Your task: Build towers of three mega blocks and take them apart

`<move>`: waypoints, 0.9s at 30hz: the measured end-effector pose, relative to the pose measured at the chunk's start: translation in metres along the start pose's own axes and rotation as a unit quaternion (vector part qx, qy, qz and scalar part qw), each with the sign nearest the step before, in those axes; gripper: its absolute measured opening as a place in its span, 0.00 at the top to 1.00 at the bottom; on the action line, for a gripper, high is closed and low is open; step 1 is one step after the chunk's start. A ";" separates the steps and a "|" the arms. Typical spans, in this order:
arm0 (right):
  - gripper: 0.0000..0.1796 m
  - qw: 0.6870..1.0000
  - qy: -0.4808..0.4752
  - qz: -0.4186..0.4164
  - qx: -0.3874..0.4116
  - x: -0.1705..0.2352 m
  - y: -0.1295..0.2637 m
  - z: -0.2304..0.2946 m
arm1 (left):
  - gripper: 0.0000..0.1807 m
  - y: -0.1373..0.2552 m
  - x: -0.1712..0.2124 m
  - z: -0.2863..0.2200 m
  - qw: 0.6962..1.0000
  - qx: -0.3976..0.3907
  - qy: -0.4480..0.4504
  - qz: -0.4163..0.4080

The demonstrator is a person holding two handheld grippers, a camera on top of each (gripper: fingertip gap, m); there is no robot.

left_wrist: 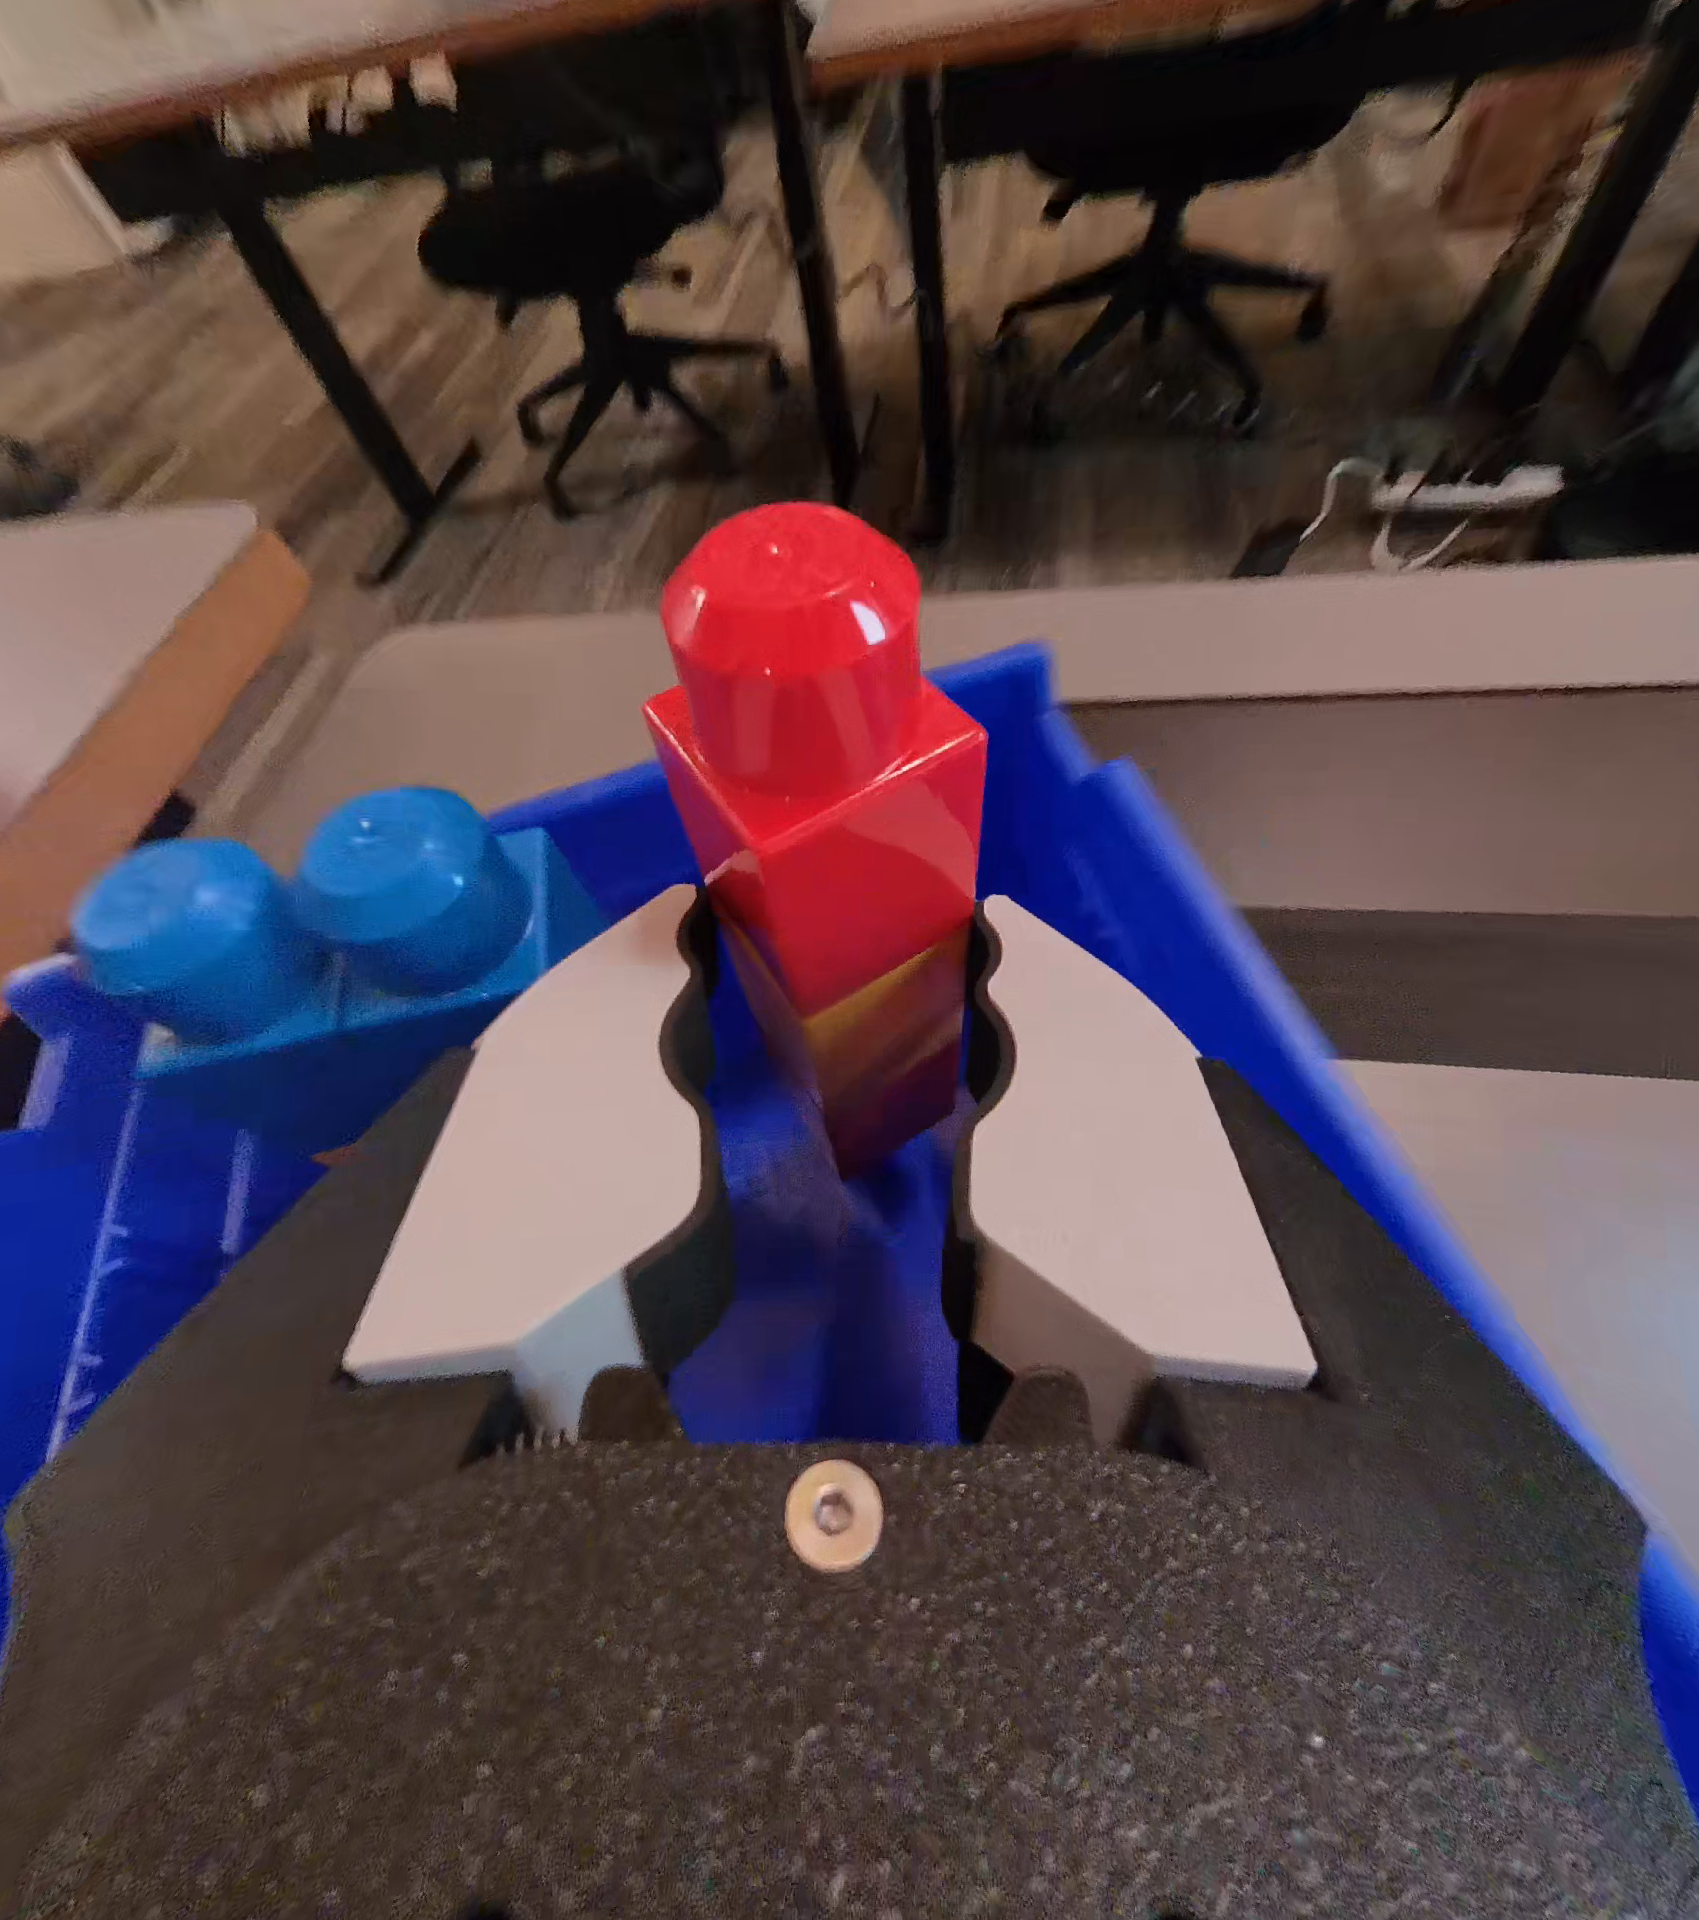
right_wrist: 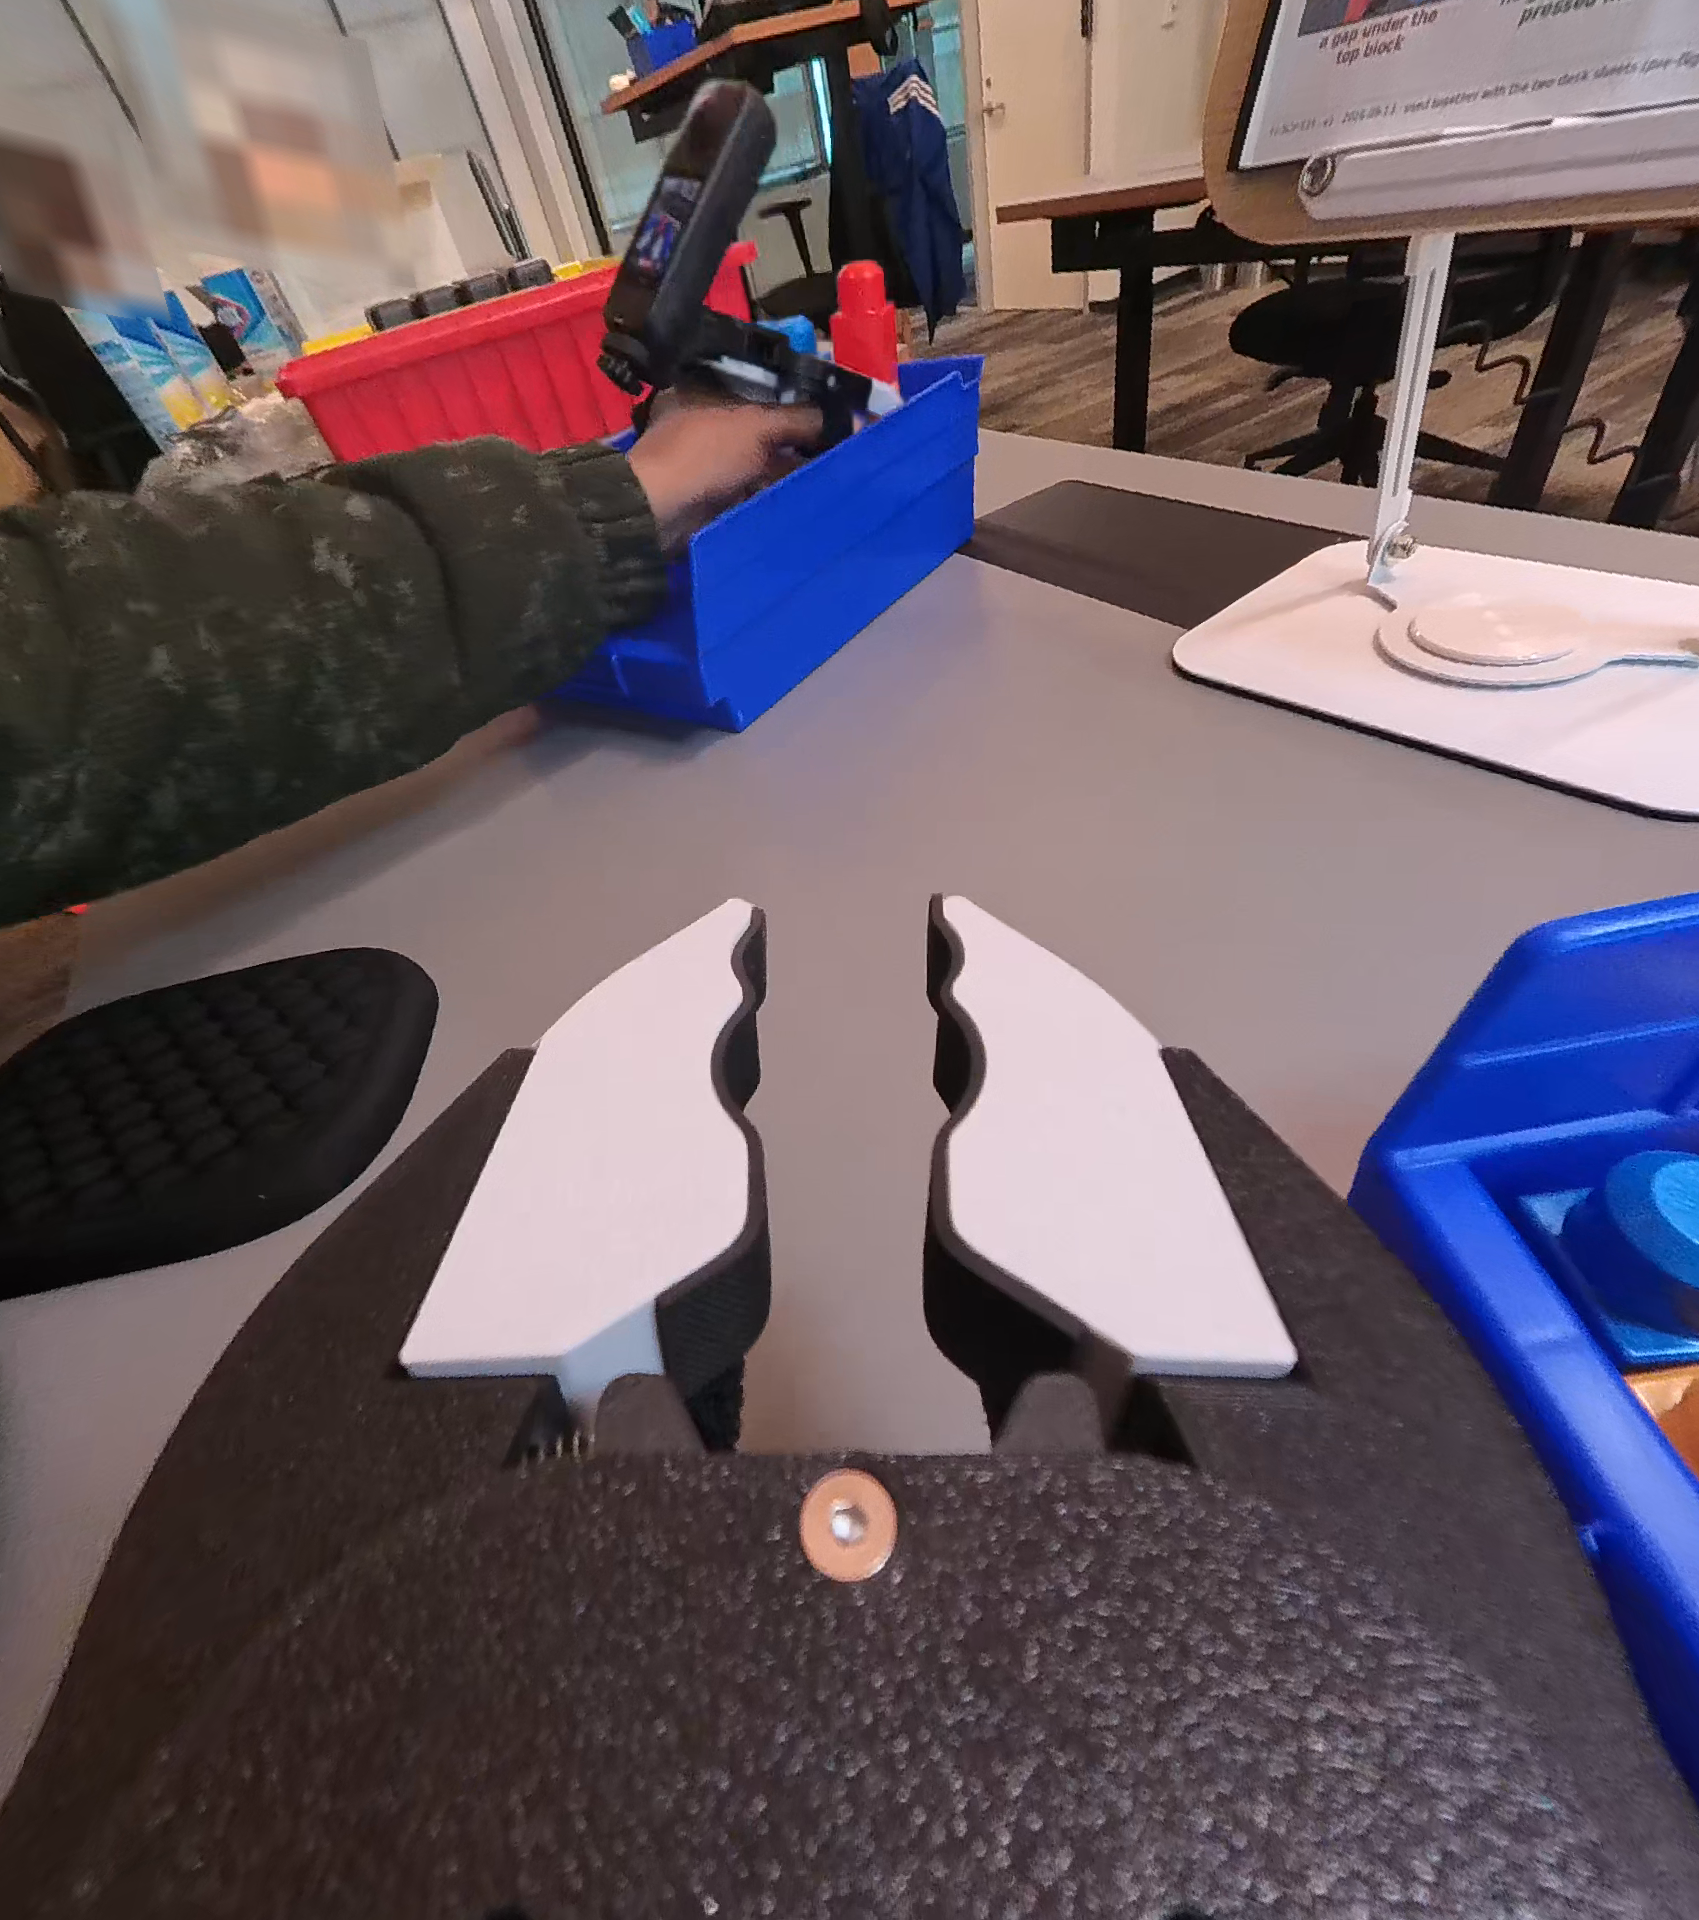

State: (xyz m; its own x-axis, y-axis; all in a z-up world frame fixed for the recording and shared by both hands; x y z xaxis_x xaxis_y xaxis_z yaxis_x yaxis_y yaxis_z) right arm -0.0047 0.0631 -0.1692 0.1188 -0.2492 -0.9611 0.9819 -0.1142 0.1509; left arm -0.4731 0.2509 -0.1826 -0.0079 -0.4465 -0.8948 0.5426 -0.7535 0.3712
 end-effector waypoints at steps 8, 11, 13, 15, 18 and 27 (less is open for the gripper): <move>0.84 0.998 0.056 -0.002 0.007 -0.004 -0.002 0.006 | 0.75 0.200 -0.062 -0.079 0.938 0.150 -0.147 -0.275; 0.76 0.997 0.071 0.022 0.029 -0.010 -0.012 0.009 | 0.75 0.276 -0.027 -0.130 0.896 0.251 -0.239 -0.276; 0.69 0.993 0.101 0.041 0.036 -0.023 -0.021 0.017 | 0.75 0.317 0.007 -0.163 0.865 0.308 -0.296 -0.263; 0.66 0.990 0.134 0.030 0.038 -0.043 -0.029 0.029 | 0.75 0.340 0.036 -0.186 0.843 0.328 -0.344 -0.252; 0.67 0.987 0.154 0.021 0.031 -0.054 -0.039 0.038 | 0.75 0.357 0.063 -0.206 0.828 0.350 -0.361 -0.249; 0.80 0.963 0.233 0.131 0.025 0.004 -0.057 0.034 | 0.75 0.361 0.114 -0.230 0.795 0.299 -0.438 -0.293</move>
Point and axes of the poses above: each gripper's, where its closed fingertips meet, y back along the fingers, x out of its underside, z = x × y across the jaws, the point moved 3 cm from there along y, back along the fingers, and after that the axes turned 13 degrees about -x, right-handed, at the moved point
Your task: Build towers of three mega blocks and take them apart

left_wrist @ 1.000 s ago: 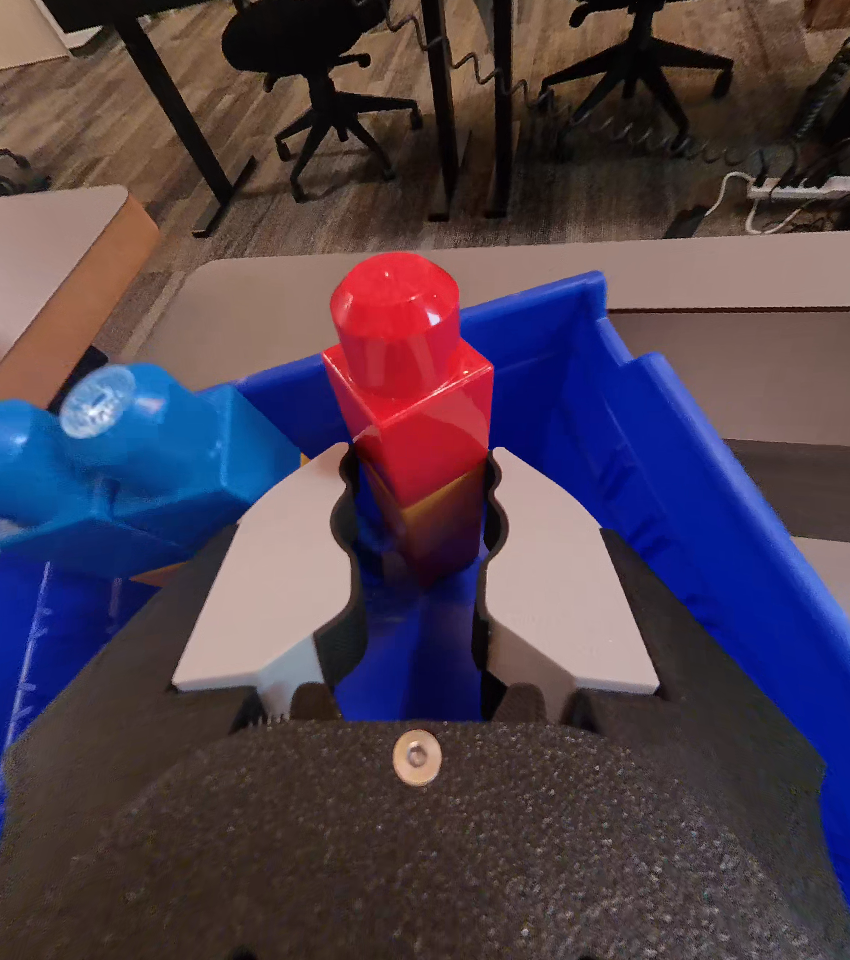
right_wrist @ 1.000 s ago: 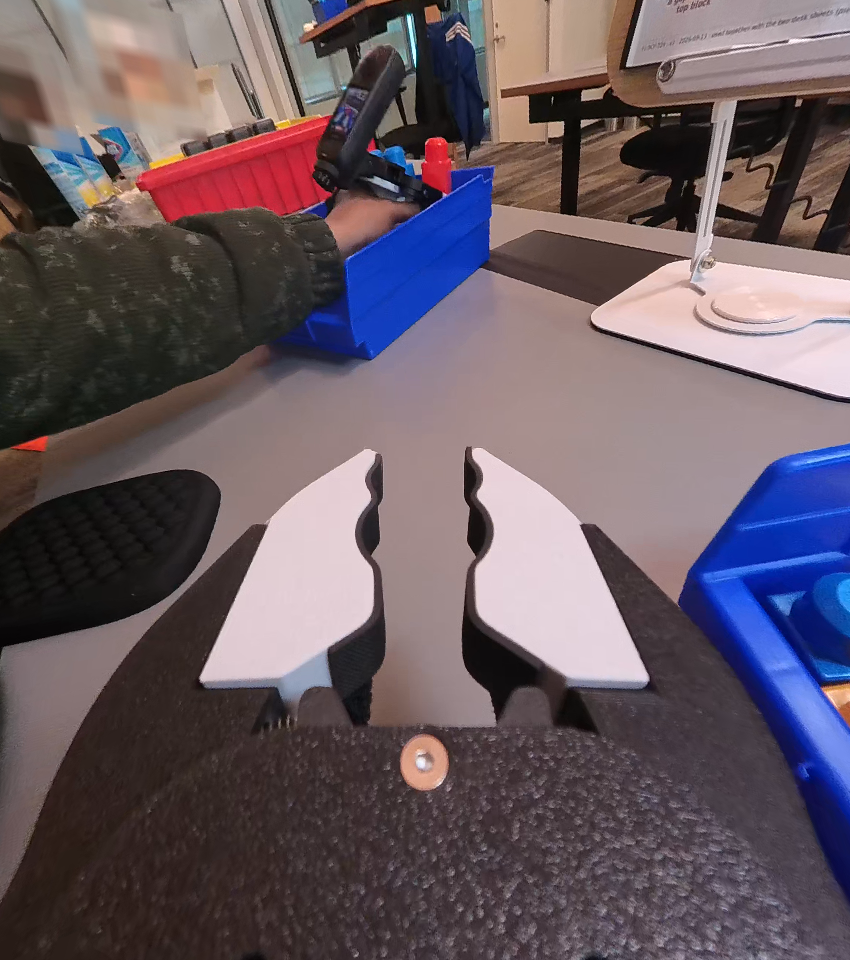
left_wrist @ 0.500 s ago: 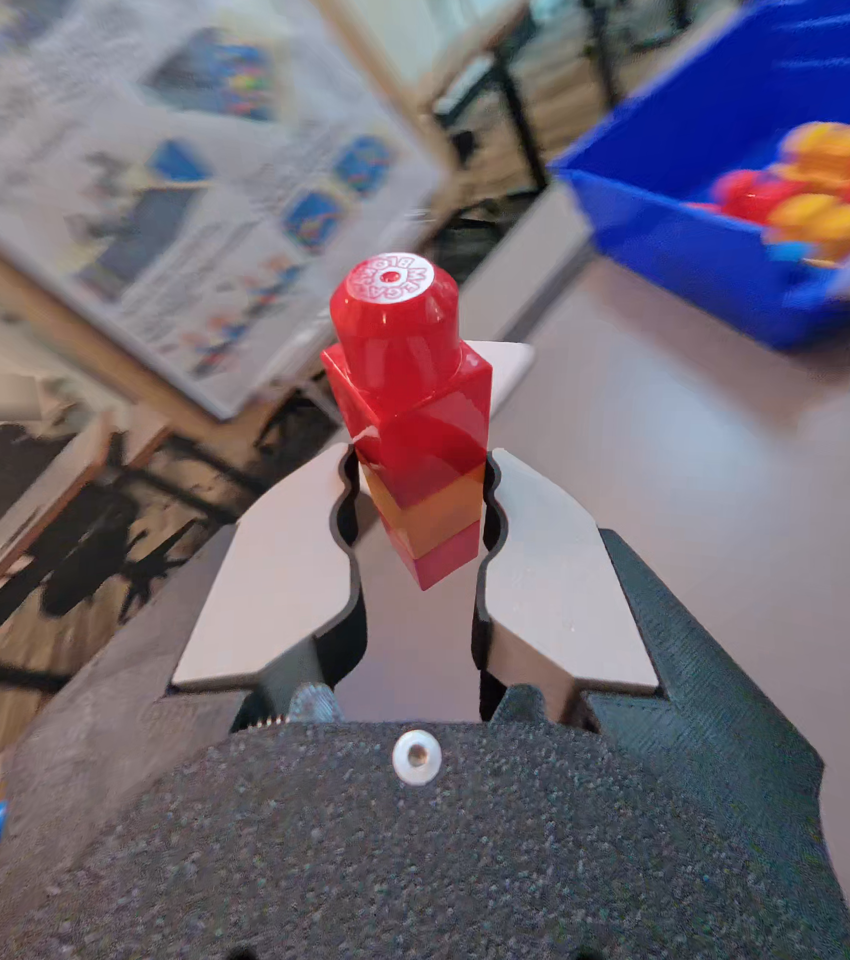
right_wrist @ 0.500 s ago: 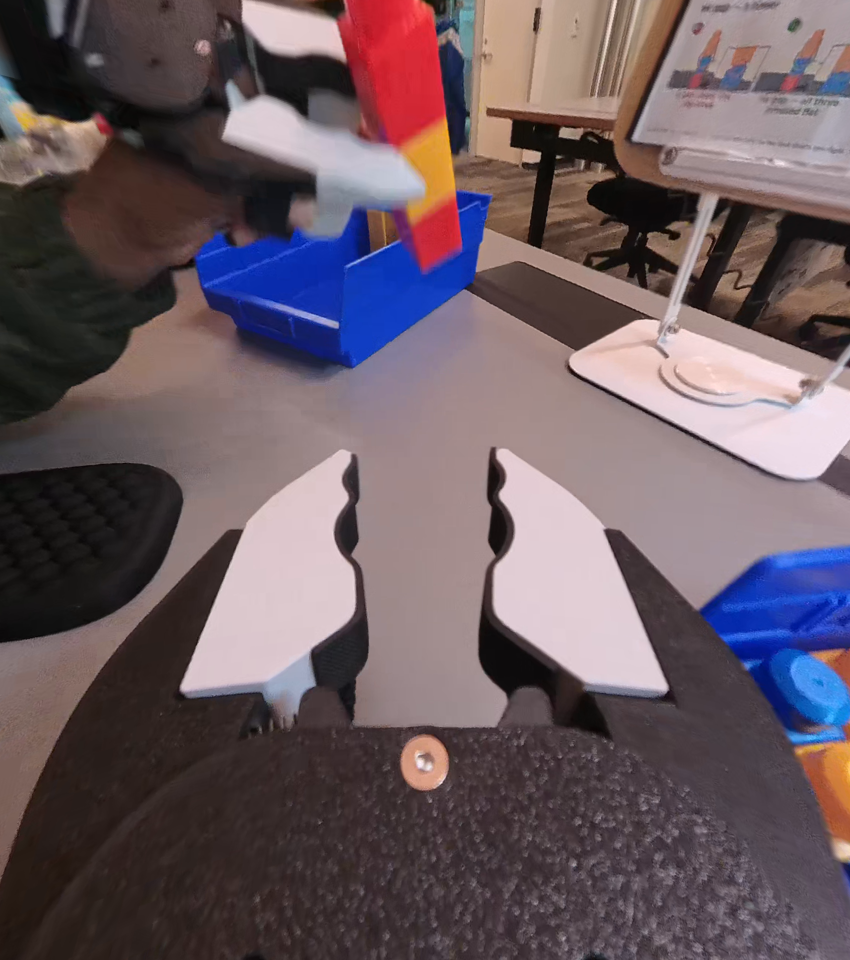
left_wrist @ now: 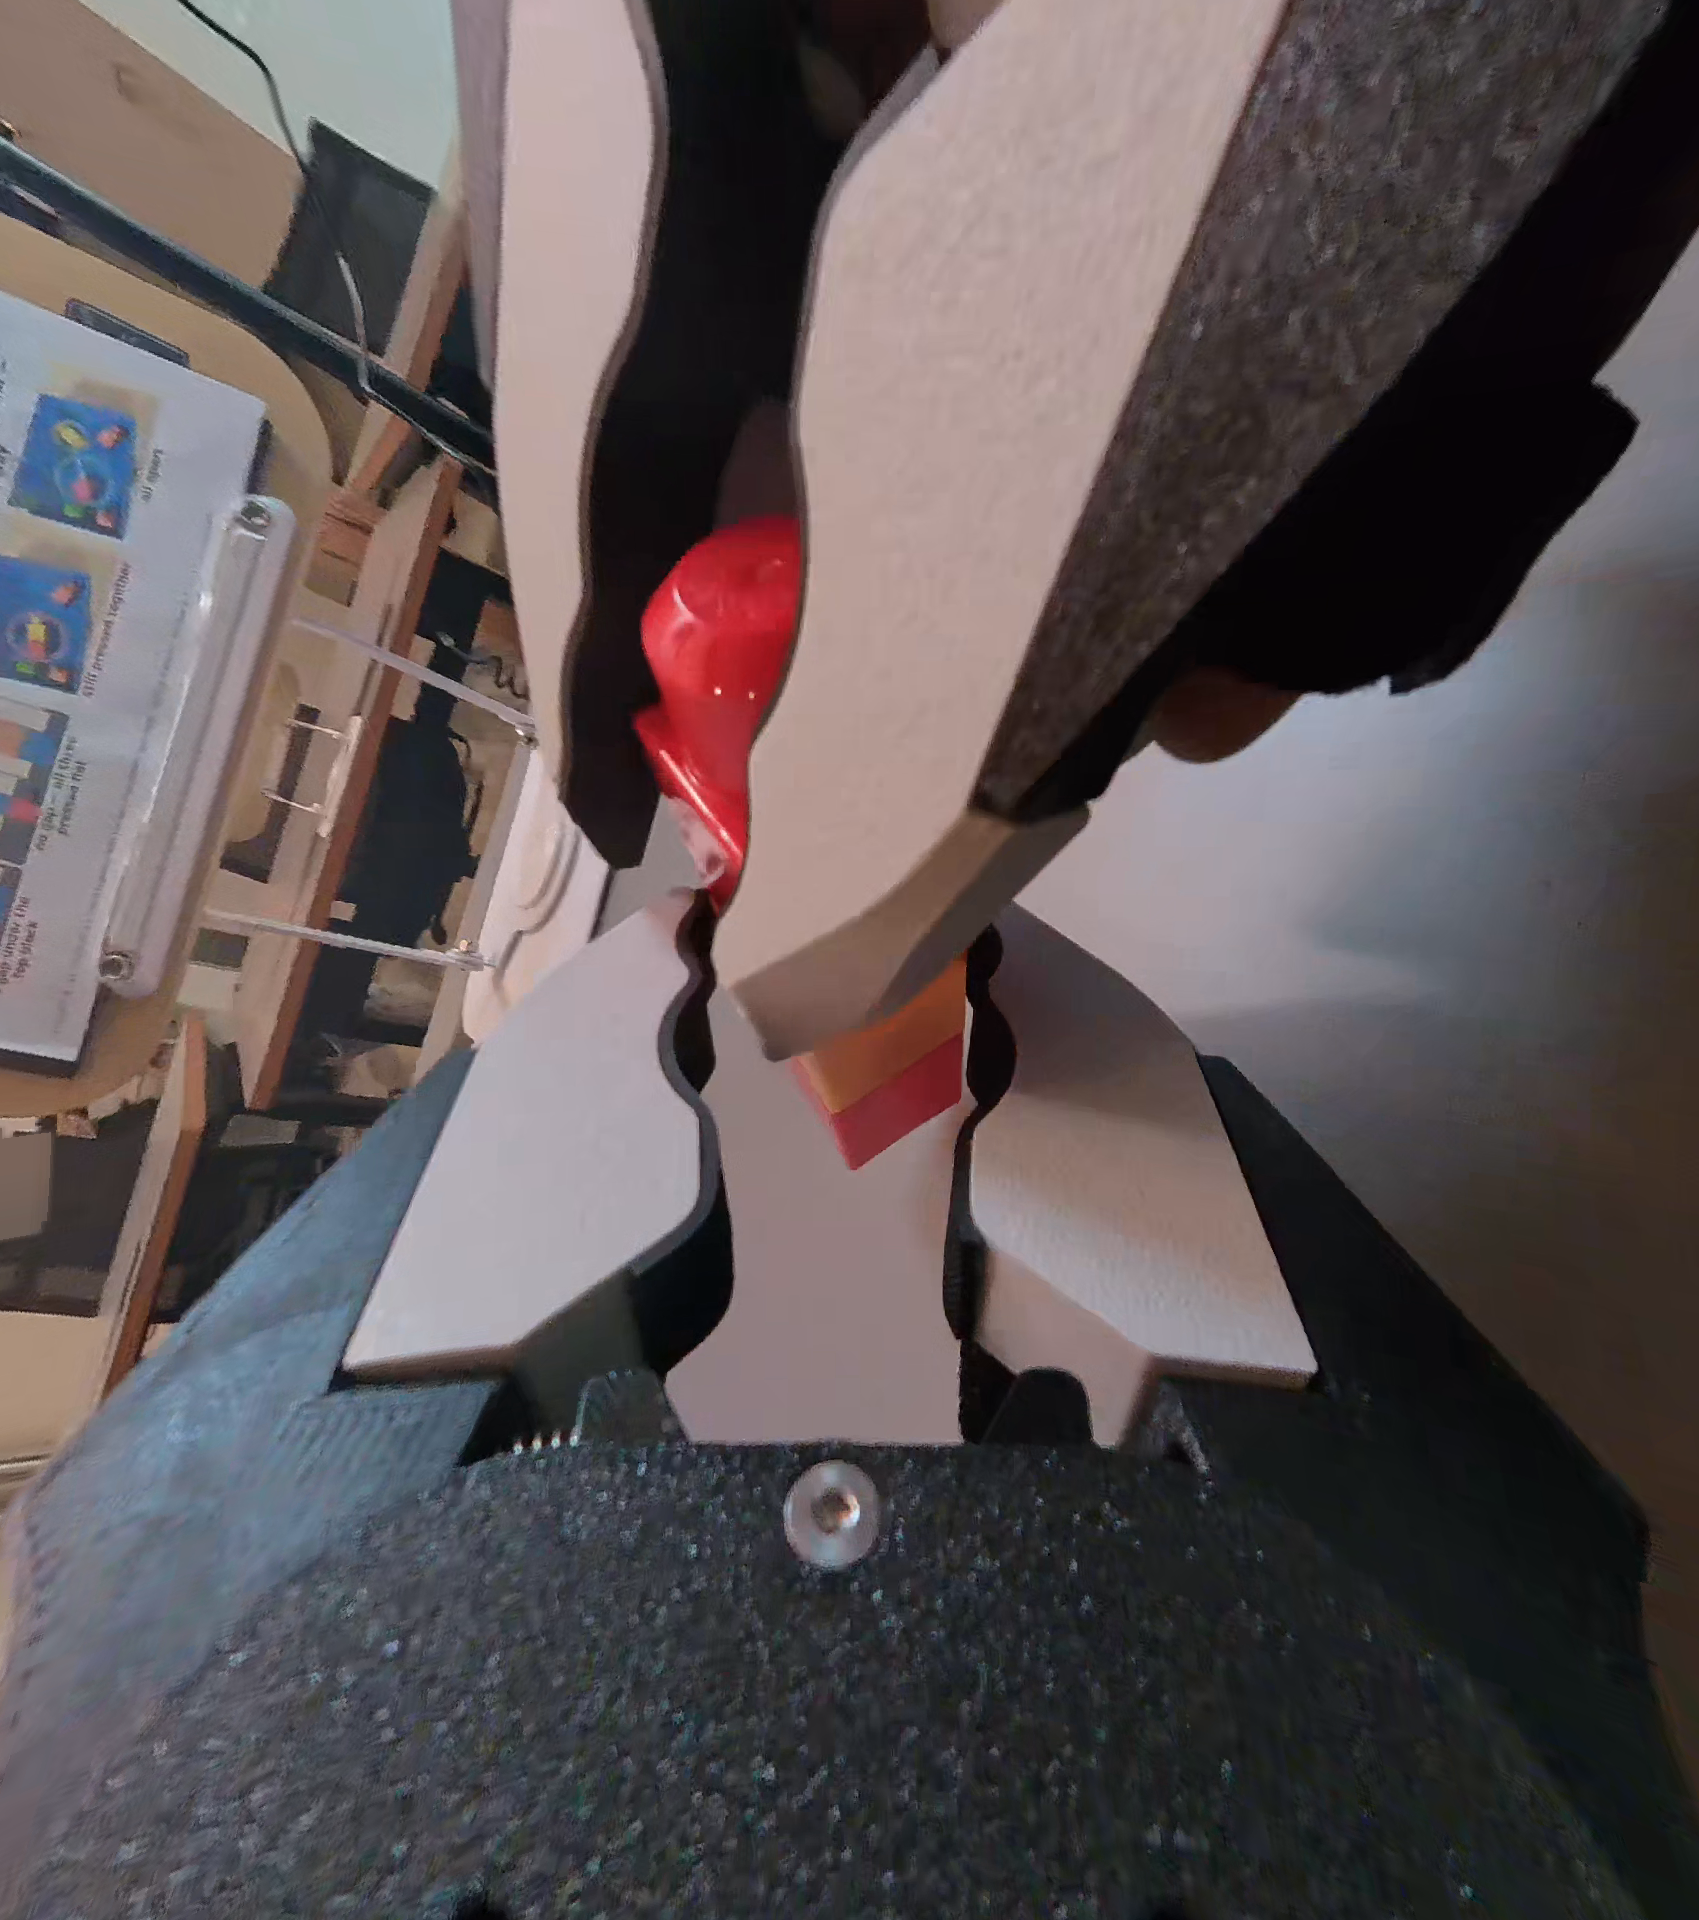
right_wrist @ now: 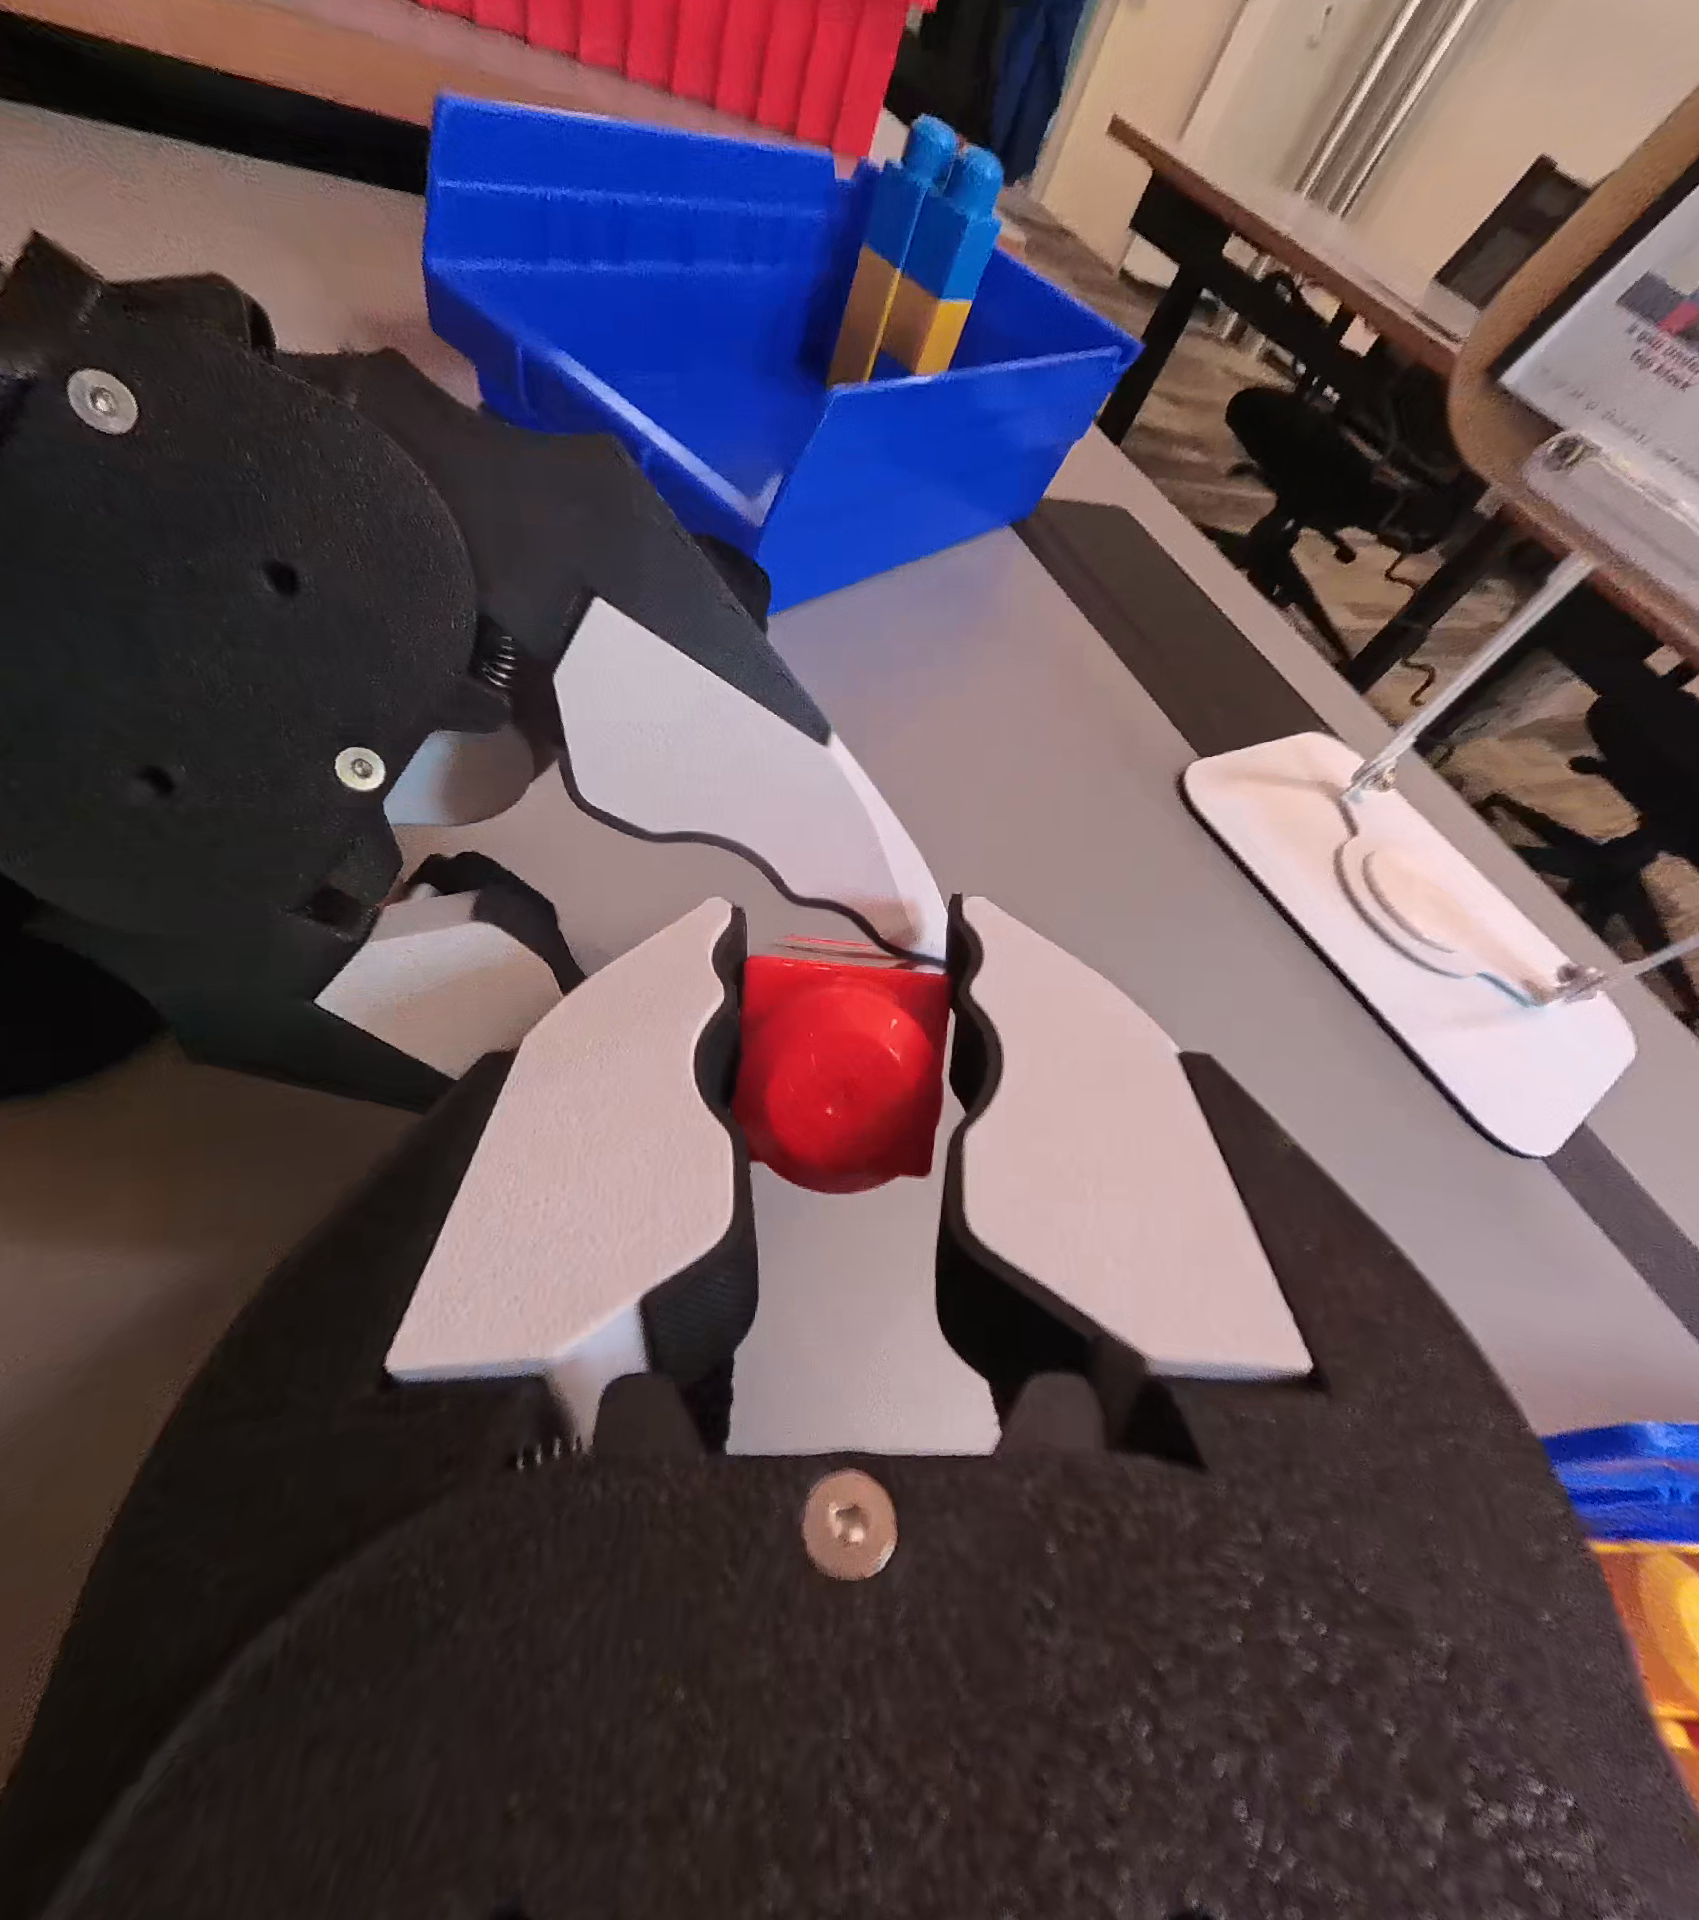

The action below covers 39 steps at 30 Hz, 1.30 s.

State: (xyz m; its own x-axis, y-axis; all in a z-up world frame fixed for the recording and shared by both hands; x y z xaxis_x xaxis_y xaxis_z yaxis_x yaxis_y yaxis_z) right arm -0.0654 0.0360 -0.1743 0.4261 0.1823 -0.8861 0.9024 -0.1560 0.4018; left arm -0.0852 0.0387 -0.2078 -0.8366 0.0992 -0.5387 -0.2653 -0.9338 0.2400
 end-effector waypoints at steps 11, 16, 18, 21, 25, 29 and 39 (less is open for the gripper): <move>0.80 0.991 -0.032 -0.108 -0.075 -0.017 0.017 0.006 | 0.64 0.006 0.012 0.010 0.997 -0.004 0.048 -0.057; 0.80 0.980 -0.015 -0.132 -0.147 -0.024 0.014 0.028 | 0.66 0.015 0.001 -0.008 0.993 0.045 0.034 -0.105; 0.80 0.975 -0.016 -0.145 -0.169 -0.025 0.016 0.032 | 0.66 0.020 -0.003 -0.012 0.989 0.063 0.042 -0.126; 0.80 0.968 -0.019 -0.168 -0.184 -0.029 0.020 0.032 | 0.70 0.027 -0.008 -0.008 0.981 0.095 0.089 -0.144; 0.80 0.964 -0.041 -0.182 -0.187 -0.029 0.025 0.024 | 0.72 0.029 -0.007 0.000 0.977 0.104 0.112 -0.145; 0.79 0.970 -0.051 -0.164 -0.172 -0.021 0.024 0.018 | 0.72 0.025 -0.002 -0.002 0.978 0.107 0.111 -0.137; 0.80 0.974 -0.054 -0.175 -0.134 -0.018 0.032 0.004 | 0.72 0.019 0.007 -0.004 0.983 0.100 0.095 -0.120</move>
Point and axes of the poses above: each gripper's, where its closed fingertips meet, y back along the fingers, x out of its underside, z = x × y across the jaws, the point moved 3 cm from there along y, back along the fingers, and after that the axes turned 13 degrees about -x, right-handed, at the moved point
